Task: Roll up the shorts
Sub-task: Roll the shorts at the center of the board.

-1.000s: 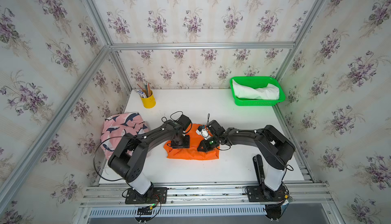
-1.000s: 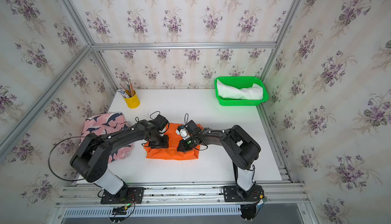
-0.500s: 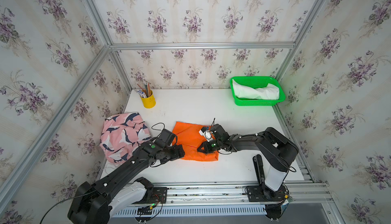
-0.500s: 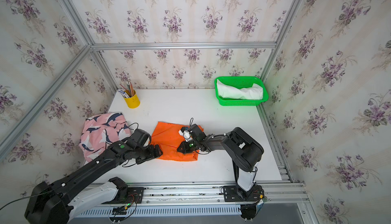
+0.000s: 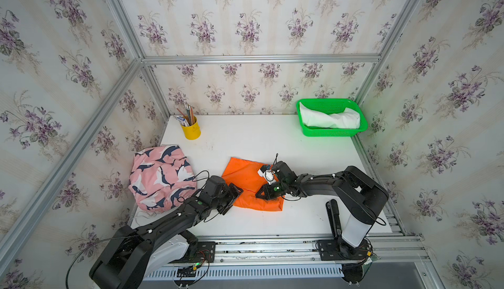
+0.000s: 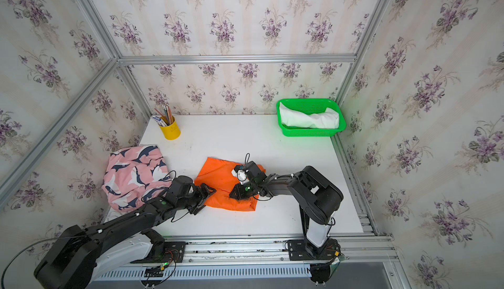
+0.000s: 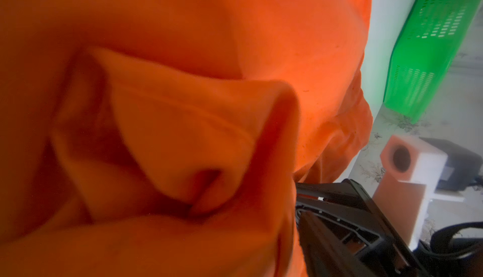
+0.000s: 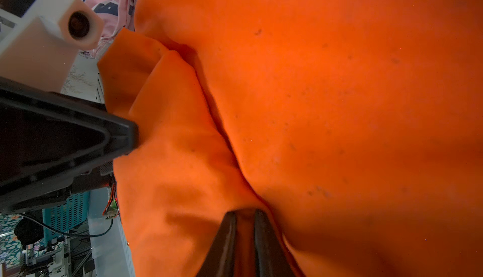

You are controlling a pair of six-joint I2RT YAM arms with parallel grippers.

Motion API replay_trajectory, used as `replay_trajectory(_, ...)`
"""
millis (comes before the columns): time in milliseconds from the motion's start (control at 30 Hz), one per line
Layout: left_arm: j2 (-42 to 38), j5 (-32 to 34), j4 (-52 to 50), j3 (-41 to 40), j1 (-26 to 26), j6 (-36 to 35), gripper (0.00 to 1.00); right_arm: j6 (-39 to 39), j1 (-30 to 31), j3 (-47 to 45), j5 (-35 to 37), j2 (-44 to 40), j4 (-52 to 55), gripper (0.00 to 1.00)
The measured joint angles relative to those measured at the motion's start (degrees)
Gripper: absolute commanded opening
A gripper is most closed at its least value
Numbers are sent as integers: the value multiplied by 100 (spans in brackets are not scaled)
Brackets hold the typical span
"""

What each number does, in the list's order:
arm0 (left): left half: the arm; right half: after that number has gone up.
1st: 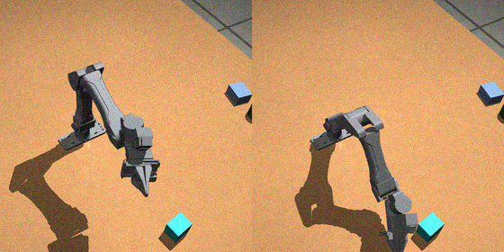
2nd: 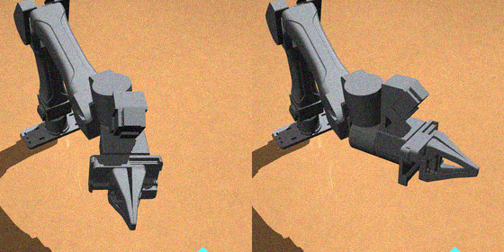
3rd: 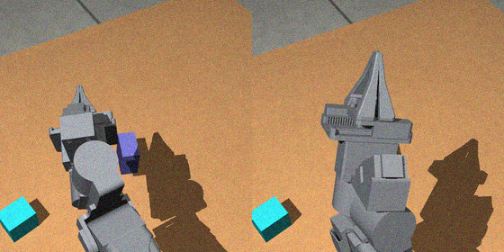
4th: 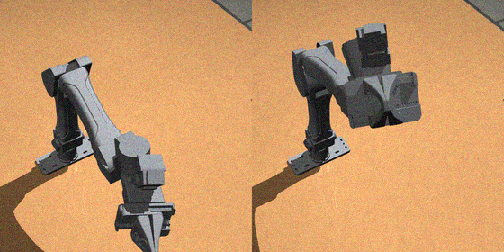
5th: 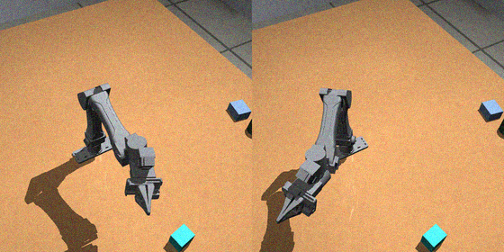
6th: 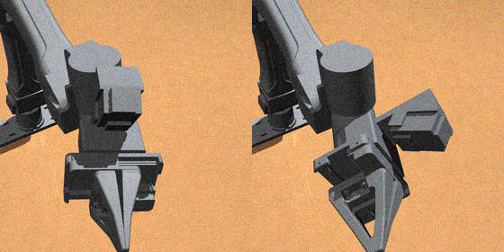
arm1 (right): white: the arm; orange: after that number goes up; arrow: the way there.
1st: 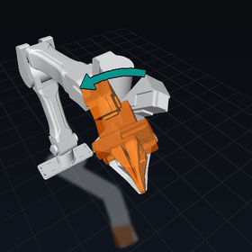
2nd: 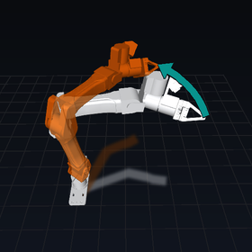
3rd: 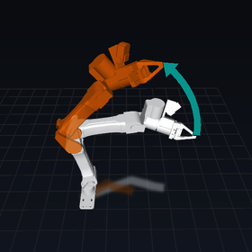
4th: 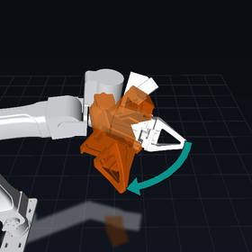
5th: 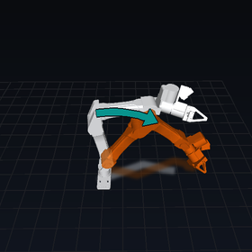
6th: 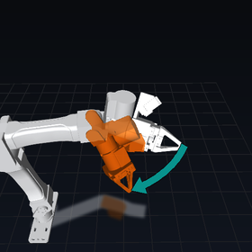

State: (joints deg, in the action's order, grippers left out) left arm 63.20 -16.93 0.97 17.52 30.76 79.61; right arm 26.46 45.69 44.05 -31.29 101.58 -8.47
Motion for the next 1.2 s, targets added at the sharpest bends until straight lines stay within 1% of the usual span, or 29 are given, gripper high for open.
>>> replay_trajectory(67, 17, 31, -83, 11, -4, 0, 39, -101, 22, 33, 127, -98, 221, 24)
replay_trajectory(100, 22, 31, -157, 57, -4, -9, 38, -155, 48, 68, 254, -205, 455, 27)
replay_trajectory(167, 31, 46, -341, 203, -20, -92, 38, -330, 105, 155, 579, -439, 916, 33)
replay_trajectory(267, 22, 138, -656, 446, -37, -201, 39, -730, 302, 494, 1198, -957, 1663, 48)
replay_trajectory(333, -2, 179, -855, 586, -46, -304, 39, -1128, 651, 822, 1773, -1266, 2052, 57)
replay_trajectory(433, -2, 181, -1091, 750, -55, -433, 40, -1735, 1320, 1189, 2518, -1449, 2391, 68)
replay_trajectory(567, 59, 170, -1276, 817, -74, -560, 40, -2409, 2118, 1370, 3381, -1386, 2542, 81)
replay_trajectory(600, 68, 166, -1305, 817, -74, -573, 40, -2568, 2277, 1375, 3578, -1325, 2533, 88)
replay_trajectory(633, 70, 153, -1322, 817, -74, -575, 40, -2708, 2385, 1364, 3738, -1255, 2494, 92)
replay_trajectory(733, 85, 118, -1362, 844, -79, -603, 41, -3080, 2549, 1215, 4146, -1027, 2243, 93)
replay_trajectory(833, 131, 70, -1368, 881, -96, -636, 41, -3338, 2594, 990, 4395, -796, 1873, 89)
replay_trajectory(867, 155, 39, -1366, 883, -103, -643, 41, -3423, 2594, 929, 4439, -739, 1753, 86)
replay_trajectory(900, 184, 15, -1366, 883, -107, -660, 42, -3467, 2594, 866, 4500, -675, 1611, 80)
replay_trajectory(967, 221, -31, -1366, 883, -111, -664, 42, -3587, 2597, 831, 4557, -560, 1427, 58)
replay_trajectory(1033, 232, -42, -1401, 883, -138, -667, 44, -3630, 2597, 835, 4551, -474, 1300, 28)
replay_trajectory(1100, 188, -37, -1475, 883, -160, -667, 49, -3637, 2597, 857, 4483, -452, 1279, 9)
replay_trajectory(1133, 136, -31, -1534, 883, -173, -669, 53, -3635, 2597, 876, 4422, -448, 1283, 4)
replay_trajectory(1200, -4, 9, -1657, 885, -201, -695, 62, -3563, 2564, 922, 4181, -448, 1303, 0)
